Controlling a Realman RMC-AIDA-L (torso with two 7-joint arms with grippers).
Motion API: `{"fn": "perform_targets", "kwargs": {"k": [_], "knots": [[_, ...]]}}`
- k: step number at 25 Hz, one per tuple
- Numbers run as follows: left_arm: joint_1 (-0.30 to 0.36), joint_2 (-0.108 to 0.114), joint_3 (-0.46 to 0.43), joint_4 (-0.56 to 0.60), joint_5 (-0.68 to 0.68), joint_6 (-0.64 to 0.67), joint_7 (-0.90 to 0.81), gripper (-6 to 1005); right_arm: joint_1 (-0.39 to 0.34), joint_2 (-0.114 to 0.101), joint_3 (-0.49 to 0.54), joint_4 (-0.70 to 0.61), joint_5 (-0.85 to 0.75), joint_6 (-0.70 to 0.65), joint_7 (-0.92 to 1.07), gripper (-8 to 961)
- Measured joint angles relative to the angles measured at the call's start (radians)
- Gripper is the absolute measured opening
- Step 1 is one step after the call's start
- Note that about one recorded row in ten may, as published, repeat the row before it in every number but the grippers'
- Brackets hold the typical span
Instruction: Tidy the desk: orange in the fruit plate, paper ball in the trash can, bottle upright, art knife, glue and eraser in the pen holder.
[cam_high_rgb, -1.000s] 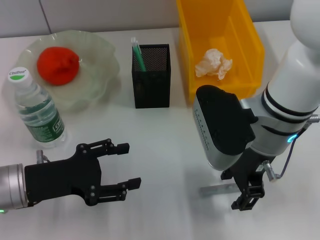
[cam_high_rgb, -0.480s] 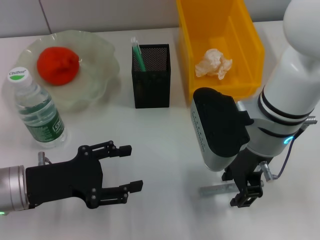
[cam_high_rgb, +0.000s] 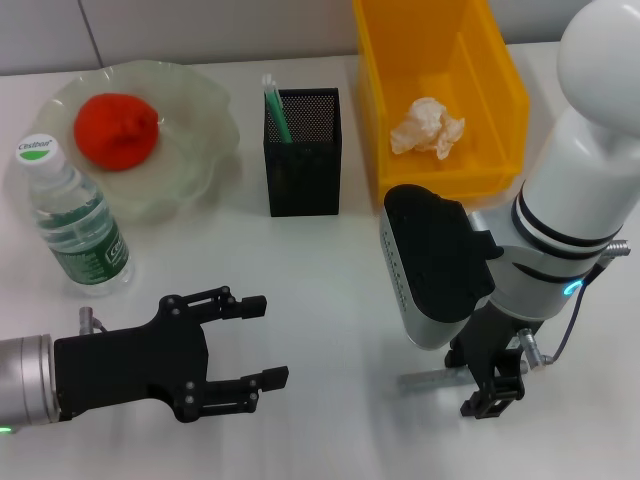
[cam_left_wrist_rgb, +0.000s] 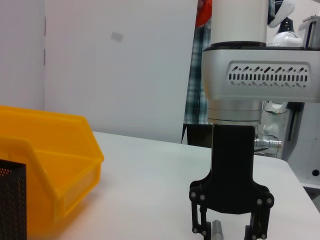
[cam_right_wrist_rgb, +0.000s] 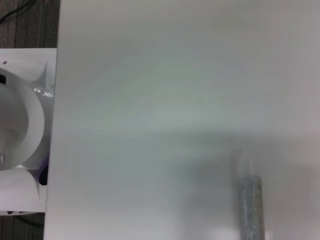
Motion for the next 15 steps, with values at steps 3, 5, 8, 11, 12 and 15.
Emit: {"fn": "perform_targets", "kwargs": {"k": [3, 5, 8, 11, 12, 15], "knots": [[0.001, 0.000, 0.000, 0.000, 0.000, 0.001, 0.000, 778, 0.001, 0.000, -0.002, 0.005, -0.004, 0.002, 0.001, 524], [0.002, -0.001, 0.000, -0.001, 0.000, 0.002, 0.000, 778, 0.002, 0.000, -0.005, 0.010, -0.013, 0.009, 0.004, 489], [0.003, -0.002, 0.000, -0.001, 0.000, 0.004, 0.000, 778, 0.004, -0.001, -0.008, 0.012, -0.020, 0.013, 0.005, 436], [0.003, -0.002, 0.000, -0.001, 0.000, 0.005, 0.000, 778, 0.003, -0.002, -0.001, 0.012, -0.016, 0.013, 0.004, 382], [0.003, -0.002, 0.000, -0.001, 0.000, 0.005, 0.000, 778, 0.002, -0.002, 0.000, 0.012, -0.015, 0.012, 0.002, 365], [0.003, -0.003, 0.000, -0.001, 0.000, 0.005, 0.000, 778, -0.005, -0.002, 0.001, 0.012, -0.014, 0.012, 0.000, 272]]}}
